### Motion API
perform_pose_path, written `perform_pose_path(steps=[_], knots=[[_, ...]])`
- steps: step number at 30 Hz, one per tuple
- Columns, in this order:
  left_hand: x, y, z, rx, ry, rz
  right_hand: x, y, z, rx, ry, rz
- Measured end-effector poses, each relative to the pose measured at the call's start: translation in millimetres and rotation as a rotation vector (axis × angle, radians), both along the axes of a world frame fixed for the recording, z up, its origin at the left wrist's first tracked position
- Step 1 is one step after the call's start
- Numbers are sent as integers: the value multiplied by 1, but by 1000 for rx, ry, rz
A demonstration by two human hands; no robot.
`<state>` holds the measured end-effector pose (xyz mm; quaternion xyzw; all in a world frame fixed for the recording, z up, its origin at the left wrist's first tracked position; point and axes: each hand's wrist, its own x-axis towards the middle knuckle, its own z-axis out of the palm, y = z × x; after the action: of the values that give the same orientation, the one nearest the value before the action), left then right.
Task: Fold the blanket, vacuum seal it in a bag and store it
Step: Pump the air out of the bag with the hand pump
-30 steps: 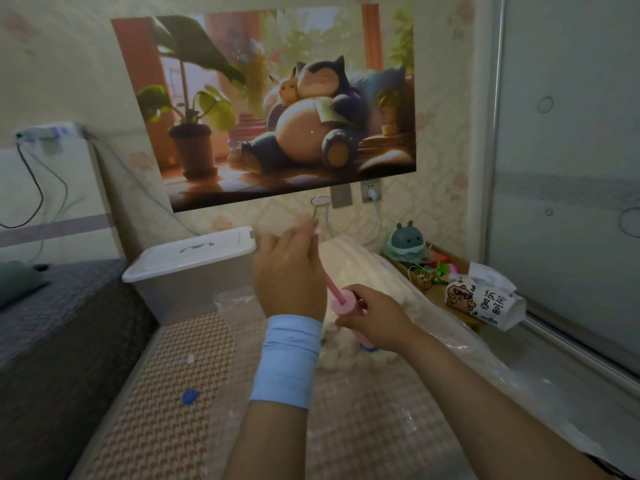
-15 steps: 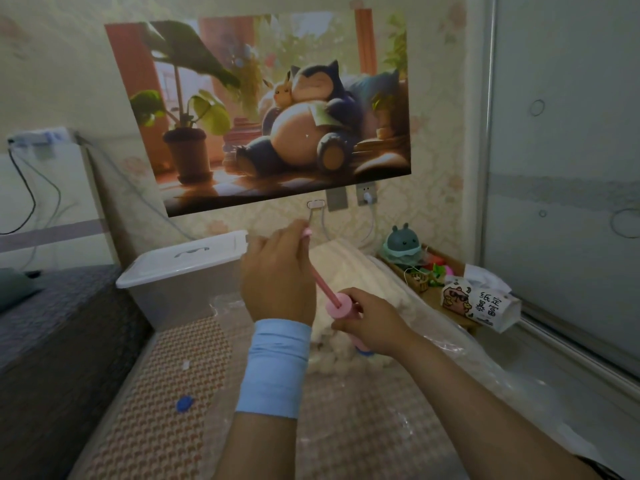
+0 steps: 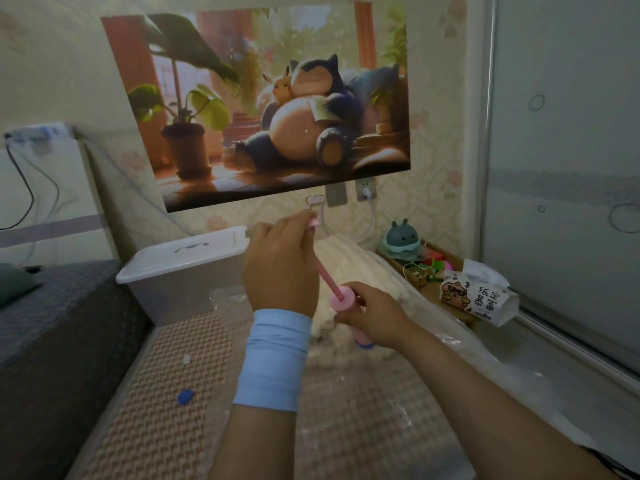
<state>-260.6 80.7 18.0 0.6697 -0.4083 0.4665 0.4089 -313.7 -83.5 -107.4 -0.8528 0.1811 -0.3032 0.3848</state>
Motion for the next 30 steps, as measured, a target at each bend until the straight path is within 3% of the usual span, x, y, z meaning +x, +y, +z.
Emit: perform_pose_path(steps=[2,5,7,9,12,14,17,21,23,28,30], knots=[[7,-8,-20,121,102,0,2,1,-2,-16,14,14],[11,-23,-53,598,404,-27,4,6,-4,-45,12,28],[8,-27,-56,768,488,-12,3,10,-3,-59,10,30],[5,-24,-44,656,387,42,2,8,-3,-50,-2,23],[1,-8,-14,170,123,89,0,2,-2,-12,-13,17],[3,0,-3,-33,-9,77,0,1,-2,-8,-11,16],[9,-5,-19,60,62,30,2,2,-4,-25,3,15],[17,-27,-63,660,505,-83,1,10,-4,-50,7,11],[13,-28,-61,741,502,-50,1,13,-4,-45,8,11],[0,-2,-6,62,114,47,0,3,-6,-20,-23,-8],[0,5,2,-9,32,48,-1,4,-5,-23,-18,-12]])
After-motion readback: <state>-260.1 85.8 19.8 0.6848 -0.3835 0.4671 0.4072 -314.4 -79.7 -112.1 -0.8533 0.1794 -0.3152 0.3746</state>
